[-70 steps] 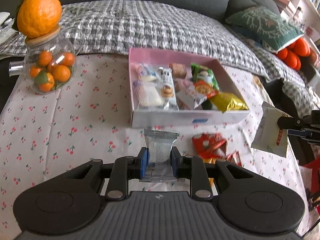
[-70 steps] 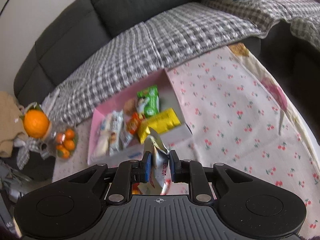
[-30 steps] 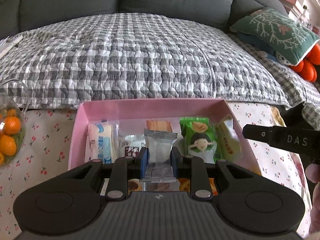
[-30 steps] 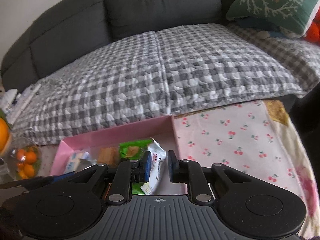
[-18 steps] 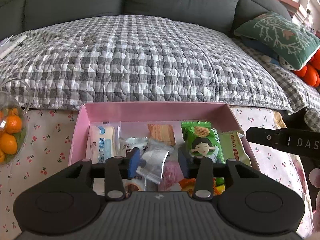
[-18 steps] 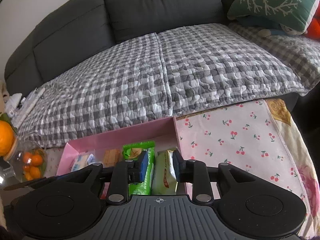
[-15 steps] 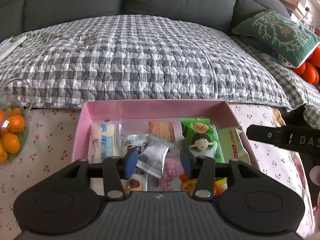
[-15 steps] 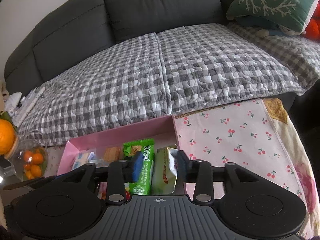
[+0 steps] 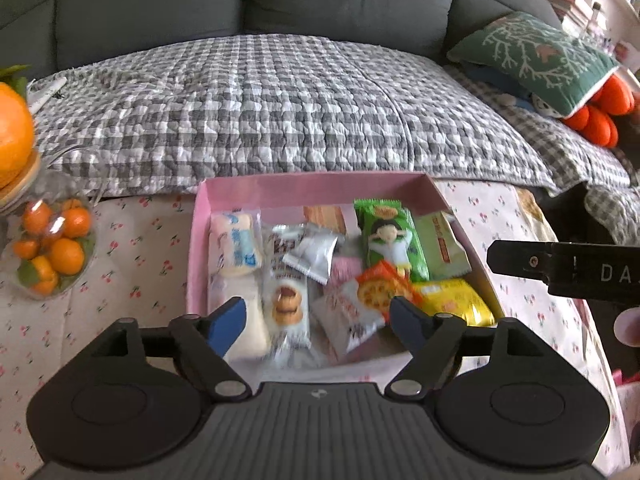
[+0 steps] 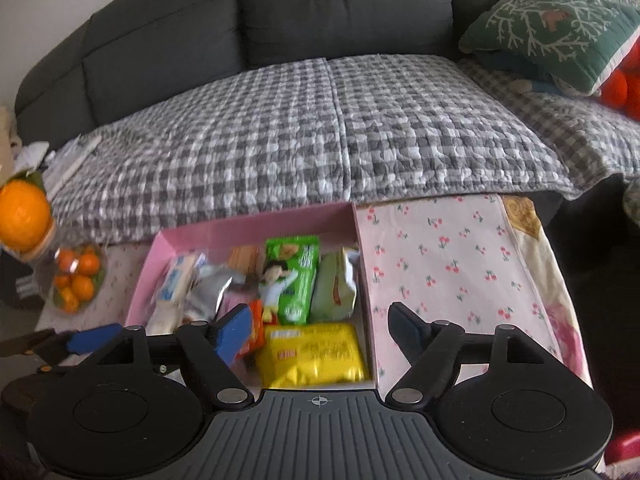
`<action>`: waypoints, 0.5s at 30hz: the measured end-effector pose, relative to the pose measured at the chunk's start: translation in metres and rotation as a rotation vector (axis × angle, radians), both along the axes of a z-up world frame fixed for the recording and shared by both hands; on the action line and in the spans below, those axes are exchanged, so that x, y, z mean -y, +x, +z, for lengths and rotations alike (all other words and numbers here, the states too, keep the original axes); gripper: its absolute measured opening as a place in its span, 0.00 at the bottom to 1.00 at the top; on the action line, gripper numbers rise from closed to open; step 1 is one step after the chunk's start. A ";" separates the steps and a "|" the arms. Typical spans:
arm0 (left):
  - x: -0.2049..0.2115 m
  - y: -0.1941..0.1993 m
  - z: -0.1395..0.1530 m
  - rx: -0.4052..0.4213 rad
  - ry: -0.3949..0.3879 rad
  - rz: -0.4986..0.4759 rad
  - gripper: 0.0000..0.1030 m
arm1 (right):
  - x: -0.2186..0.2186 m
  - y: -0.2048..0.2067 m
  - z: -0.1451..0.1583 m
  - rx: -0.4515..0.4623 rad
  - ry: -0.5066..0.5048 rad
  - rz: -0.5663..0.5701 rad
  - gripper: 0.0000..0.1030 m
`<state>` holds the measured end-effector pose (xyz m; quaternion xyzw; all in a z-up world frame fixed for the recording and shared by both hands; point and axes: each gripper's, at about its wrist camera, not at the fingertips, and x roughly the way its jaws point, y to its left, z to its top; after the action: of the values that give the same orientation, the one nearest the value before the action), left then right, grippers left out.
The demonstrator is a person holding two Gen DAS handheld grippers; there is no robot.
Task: Organize snacks
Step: 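Lower both snacks into the pink box and open both tools, then withdraw both tools from the box toward the remaining snacks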
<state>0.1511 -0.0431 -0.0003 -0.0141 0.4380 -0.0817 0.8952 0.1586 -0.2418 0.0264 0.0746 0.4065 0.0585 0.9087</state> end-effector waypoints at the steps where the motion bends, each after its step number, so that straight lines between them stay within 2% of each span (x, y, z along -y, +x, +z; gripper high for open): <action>1: 0.000 -0.003 0.000 -0.002 0.003 -0.003 0.78 | -0.001 -0.005 0.001 -0.005 -0.006 0.001 0.76; 6: -0.008 -0.025 0.001 -0.016 0.027 -0.003 0.85 | -0.007 -0.030 0.002 -0.016 -0.027 0.009 0.84; 15: -0.019 -0.059 0.004 -0.020 0.050 -0.008 0.92 | -0.016 -0.068 0.001 -0.038 -0.051 0.018 0.87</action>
<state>0.0925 -0.0240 0.0036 0.0093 0.4490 -0.0742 0.8904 0.0902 -0.2260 0.0276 0.0487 0.4259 0.0550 0.9018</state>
